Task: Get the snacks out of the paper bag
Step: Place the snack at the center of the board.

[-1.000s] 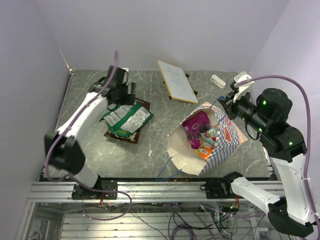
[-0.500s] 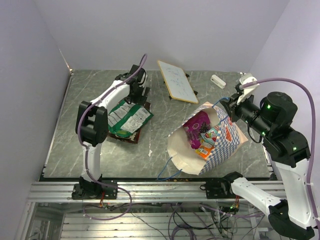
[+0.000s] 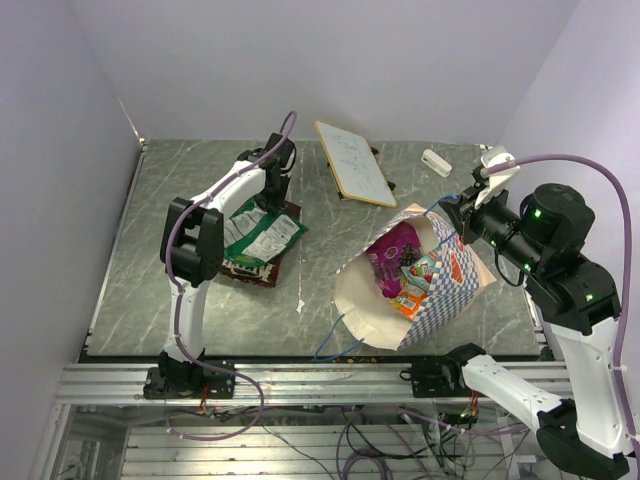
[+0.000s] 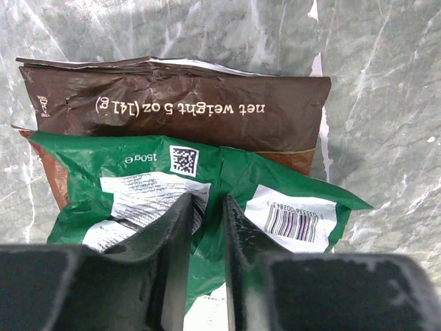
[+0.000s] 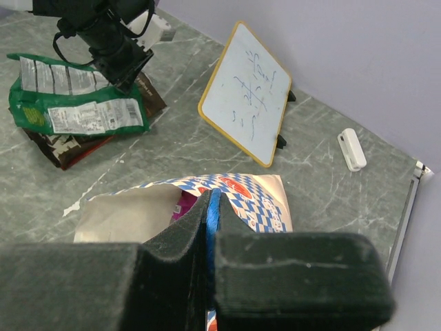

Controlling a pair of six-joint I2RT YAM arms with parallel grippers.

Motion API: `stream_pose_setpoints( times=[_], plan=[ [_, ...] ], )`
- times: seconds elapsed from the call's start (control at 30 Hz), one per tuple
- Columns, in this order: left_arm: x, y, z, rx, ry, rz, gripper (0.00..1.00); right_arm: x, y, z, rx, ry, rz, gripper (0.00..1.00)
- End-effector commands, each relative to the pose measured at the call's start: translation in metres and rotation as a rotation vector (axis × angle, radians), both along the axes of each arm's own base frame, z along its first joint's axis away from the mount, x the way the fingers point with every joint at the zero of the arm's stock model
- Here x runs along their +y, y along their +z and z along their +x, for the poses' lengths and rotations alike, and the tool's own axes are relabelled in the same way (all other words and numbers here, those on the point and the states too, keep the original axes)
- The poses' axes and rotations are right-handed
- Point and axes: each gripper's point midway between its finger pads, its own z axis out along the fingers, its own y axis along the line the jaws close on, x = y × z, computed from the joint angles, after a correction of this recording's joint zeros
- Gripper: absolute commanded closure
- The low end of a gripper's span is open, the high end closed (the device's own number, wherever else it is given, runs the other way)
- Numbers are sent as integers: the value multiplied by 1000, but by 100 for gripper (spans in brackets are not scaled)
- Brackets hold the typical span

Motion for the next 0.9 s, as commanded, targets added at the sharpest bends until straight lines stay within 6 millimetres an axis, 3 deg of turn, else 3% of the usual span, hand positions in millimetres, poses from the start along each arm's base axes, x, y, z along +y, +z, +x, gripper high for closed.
stream_pose_setpoints(
  times=[0.0,0.13,0.53,0.67,0.87],
  plan=[
    [6,-3,-3,8,59,38,75,1,14,1,-51,1,25,100],
    [7,9,0,-27,95,17,92,0,13,1,-49,-1,21,100],
    [32,63,31,-212,360,-213,93,-2,12,-1,-51,-6,18,100],
    [29,71,45,-266,349,-278,93,-1,12,-1,-49,-2,21,100],
    [22,59,49,-217,412,-372,93,-1,13,-2,-47,-4,23,100]
  ],
)
